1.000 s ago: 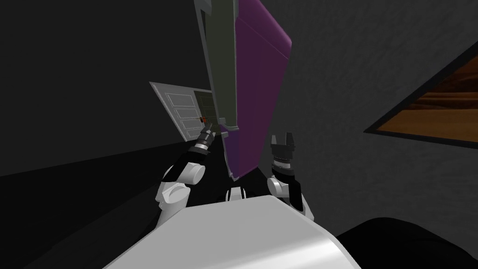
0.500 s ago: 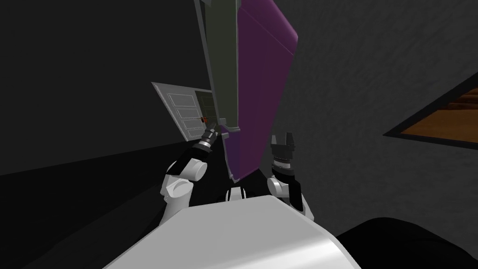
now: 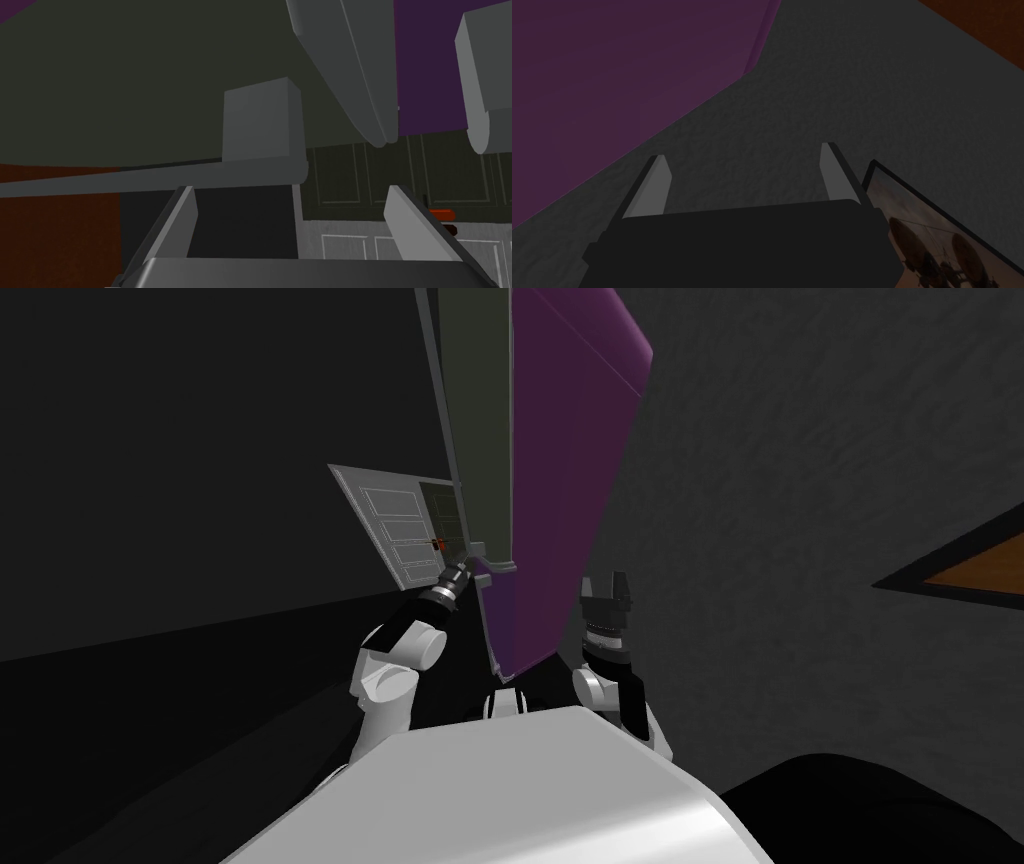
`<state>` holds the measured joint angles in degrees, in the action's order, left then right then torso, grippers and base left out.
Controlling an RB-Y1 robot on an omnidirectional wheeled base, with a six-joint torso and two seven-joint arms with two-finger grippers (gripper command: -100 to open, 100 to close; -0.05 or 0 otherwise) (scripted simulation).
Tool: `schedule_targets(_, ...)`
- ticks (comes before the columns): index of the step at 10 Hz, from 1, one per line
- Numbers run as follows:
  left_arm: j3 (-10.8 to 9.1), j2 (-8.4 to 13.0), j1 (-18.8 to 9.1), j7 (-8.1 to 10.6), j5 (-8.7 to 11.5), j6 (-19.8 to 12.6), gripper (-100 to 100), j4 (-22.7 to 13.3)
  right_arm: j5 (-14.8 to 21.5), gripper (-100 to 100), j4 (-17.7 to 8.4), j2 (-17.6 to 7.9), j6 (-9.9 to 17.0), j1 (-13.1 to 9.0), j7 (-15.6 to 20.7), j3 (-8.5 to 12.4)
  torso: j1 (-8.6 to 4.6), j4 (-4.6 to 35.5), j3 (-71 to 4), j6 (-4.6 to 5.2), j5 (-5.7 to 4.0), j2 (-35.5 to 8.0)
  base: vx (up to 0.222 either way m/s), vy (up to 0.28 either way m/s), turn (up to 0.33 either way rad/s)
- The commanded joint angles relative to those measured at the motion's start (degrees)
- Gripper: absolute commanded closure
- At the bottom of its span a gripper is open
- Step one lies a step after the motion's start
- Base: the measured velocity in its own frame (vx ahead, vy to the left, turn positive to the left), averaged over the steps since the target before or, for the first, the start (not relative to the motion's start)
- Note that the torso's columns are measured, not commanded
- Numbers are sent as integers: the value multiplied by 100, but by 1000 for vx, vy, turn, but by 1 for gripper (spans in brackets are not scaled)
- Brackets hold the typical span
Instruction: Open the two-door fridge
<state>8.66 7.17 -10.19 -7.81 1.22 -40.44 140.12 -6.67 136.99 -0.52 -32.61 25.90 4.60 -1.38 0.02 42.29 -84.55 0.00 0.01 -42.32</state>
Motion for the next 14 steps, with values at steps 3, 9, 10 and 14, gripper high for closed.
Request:
schedule_targets(3,70,-32,-332,-116,-38,-697,-100,6,0,0,0,0,0,0,0,0,-3,0,-1,0,-1,2,44,-6,24)
schedule_targets(9,179,-43,-808,-287,-91,-1571,-100,116,0,0,0,0,0,0,0,0,-1,-1,-2,0,0,4,48,-3,28)
schedule_targets(10,179,-43,-808,-287,-91,-1620,-100,116,0,0,0,0,0,0,0,0,-1,-3,-6,0,0,10,45,-6,18)
schedule_targets(14,245,-9,-1100,-393,-123,-2186,-100,343,0,0,0,0,0,0,0,0,-3,-4,-15,1,-2,19,37,-6,26)
